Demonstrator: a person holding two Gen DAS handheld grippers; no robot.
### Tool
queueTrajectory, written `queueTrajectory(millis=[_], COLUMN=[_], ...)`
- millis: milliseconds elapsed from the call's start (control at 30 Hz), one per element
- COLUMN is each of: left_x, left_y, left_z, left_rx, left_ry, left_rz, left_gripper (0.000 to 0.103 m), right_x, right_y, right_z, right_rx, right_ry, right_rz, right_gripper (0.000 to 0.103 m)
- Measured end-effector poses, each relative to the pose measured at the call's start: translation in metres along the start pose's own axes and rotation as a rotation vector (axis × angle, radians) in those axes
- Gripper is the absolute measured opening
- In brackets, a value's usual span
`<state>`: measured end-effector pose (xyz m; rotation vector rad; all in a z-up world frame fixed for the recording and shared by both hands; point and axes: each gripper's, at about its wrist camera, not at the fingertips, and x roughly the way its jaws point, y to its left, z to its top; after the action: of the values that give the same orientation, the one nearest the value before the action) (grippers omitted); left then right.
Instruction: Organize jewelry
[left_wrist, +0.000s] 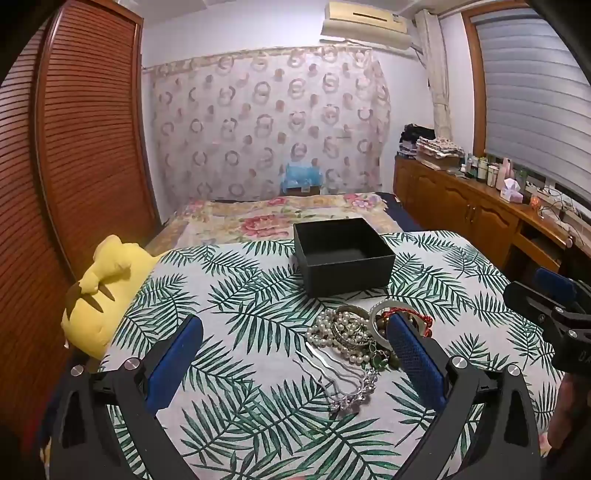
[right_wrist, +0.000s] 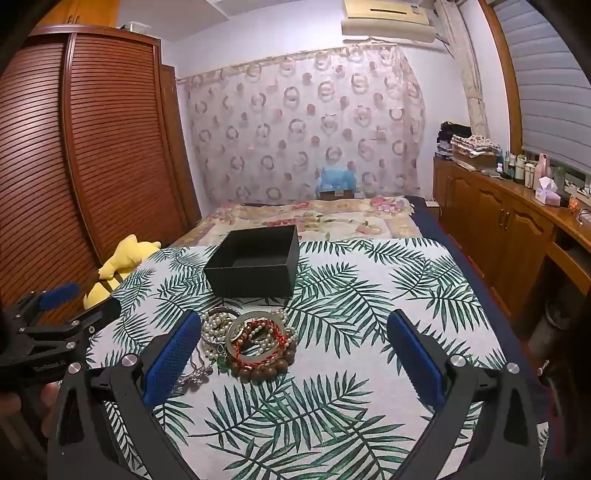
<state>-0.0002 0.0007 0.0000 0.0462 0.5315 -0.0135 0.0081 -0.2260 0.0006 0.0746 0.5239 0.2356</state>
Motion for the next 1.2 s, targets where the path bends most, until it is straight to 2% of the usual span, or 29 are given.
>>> queueTrajectory(millis=[1200], left_x=[-0.0046], left_y=[-0.0046], left_z=[0.0000], left_rx=[-0.006], left_ry=[-0.006], left_rz=[-0.003], left_gripper=[0.097], right_x=[-0.0055], right_y=[0.0038], right_z=[0.0035], right_rx=[-0.005], right_ry=[-0.006], right_rz=[0.000], right_gripper=[0.101])
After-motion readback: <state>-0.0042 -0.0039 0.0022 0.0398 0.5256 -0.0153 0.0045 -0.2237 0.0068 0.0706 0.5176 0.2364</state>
